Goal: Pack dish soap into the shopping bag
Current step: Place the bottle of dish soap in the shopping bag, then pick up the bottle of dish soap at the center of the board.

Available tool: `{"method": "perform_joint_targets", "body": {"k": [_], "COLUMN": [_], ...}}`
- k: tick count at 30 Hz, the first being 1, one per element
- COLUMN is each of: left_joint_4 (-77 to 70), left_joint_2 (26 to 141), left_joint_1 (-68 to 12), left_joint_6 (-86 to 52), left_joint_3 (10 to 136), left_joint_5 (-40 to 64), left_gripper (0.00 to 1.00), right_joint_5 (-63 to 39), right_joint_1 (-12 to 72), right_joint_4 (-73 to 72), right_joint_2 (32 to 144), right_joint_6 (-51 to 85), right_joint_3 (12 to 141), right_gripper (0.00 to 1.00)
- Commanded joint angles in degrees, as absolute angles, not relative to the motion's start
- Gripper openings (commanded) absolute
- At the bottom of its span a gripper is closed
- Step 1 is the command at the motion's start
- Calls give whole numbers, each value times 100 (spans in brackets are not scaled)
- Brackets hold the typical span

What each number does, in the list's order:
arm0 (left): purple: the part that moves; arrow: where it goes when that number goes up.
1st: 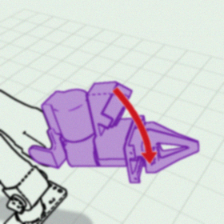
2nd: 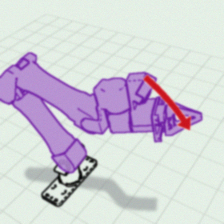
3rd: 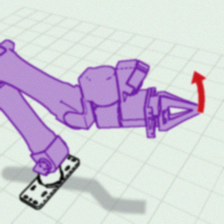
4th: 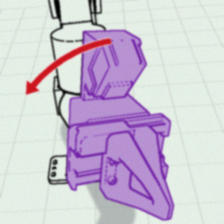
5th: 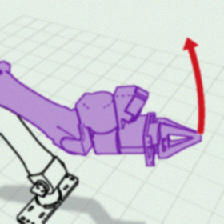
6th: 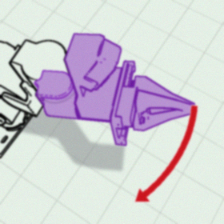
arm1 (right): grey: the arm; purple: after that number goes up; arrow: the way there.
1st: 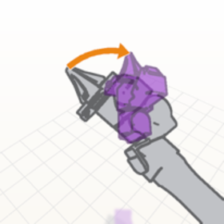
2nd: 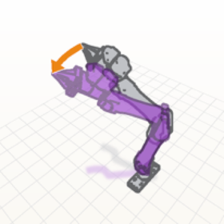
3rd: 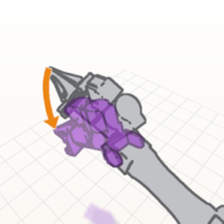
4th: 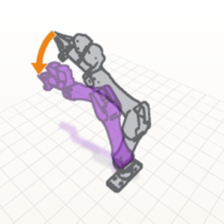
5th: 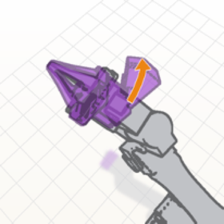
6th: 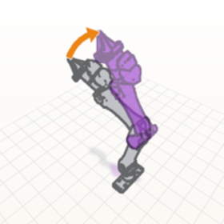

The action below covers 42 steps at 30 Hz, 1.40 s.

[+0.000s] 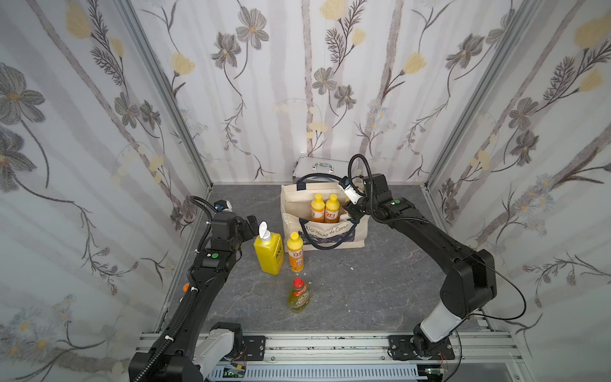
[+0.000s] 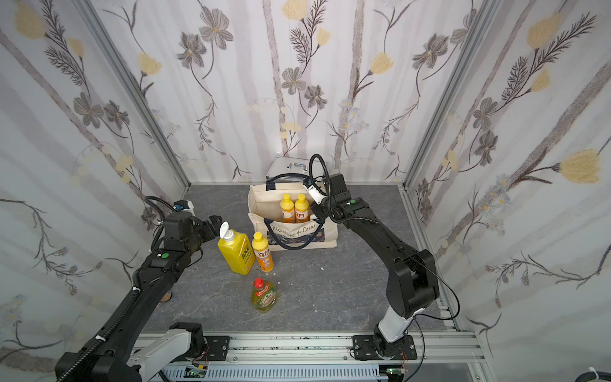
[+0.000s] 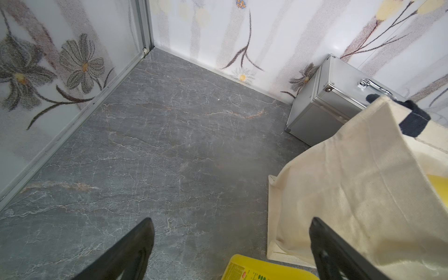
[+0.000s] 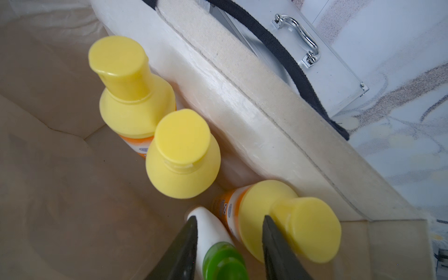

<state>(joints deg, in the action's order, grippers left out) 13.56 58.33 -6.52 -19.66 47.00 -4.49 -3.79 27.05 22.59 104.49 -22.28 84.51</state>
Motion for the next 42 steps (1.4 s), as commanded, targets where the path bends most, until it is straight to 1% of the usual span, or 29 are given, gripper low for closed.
{"method": "perform_joint_targets", "body": {"k": [1, 5, 7, 9, 16, 17, 20, 24, 28, 30, 31, 34, 35, 38, 42], "left_joint_4": [1302, 1296, 1292, 1306, 1332, 1341, 1344, 1459, 1578, 1646, 1673, 1693, 1701, 1731, 1756], "left_joint_2": [5810, 5810, 5818, 5810, 5733, 5723, 5722, 5692, 5621, 5625, 5640, 5702, 5729, 5792, 5801], "left_joint_1": [-650, -650, -650, -650, -650, -650, -650, -650, -650, -650, -650, -650, -651, -650, -646], "left_joint_6": [-1960, -1960, -1964, -1966, -1960, -1968, -1997, -2026, -2044, -2052, -2065, -2087, -2077, -2074, -2026], "left_joint_3": [4694, 4709, 4717, 4720, 4753, 4765, 4809, 4929, 5037, 5093, 5122, 5126, 5141, 5172, 5177], "left_joint_5": [-483, -475, -475, -474, -503, -465, -379, -287, -286, -301, -299, -208, -158, -91, -149], "left_gripper": [100, 100, 100, 100, 100, 100, 100, 100, 100, 100, 100, 100, 100, 100, 100], "right_joint_5": [-326, -325, -307, -297, -713, -817, -1054, -1315, -1260, -1209, -1196, -1319, -1424, -1444, -1293], "right_joint_1": [2699, 2698, 2698, 2699, 2714, 2707, 2762, 2914, 3484, 3843, 3996, 4394, 4643, 5019, 5489], "right_joint_4": [2316, 2325, 2305, 2264, 2263, 2253, 2131, 1880, 1745, 1629, 1528, 1065, 890, 636, 397], "right_joint_2": [10262, 9995, 9886, 9787, 9241, 9186, 8637, 8037, 7427, 7080, 6879, 6375, 6263, 6225, 6487], "right_joint_6": [-2151, -1946, -1878, -1827, -1489, -1407, -1187, -827, -640, -545, -481, -203, -116, 24, 121], "right_joint_3": [8584, 8679, 8701, 8708, 8765, 8720, 8430, 7821, 7197, 6851, 6649, 5985, 5756, 5320, 5083], "right_gripper": [47, 54, 55, 62, 64, 67, 68, 74, 82, 83, 86, 88, 87, 88, 89]}}
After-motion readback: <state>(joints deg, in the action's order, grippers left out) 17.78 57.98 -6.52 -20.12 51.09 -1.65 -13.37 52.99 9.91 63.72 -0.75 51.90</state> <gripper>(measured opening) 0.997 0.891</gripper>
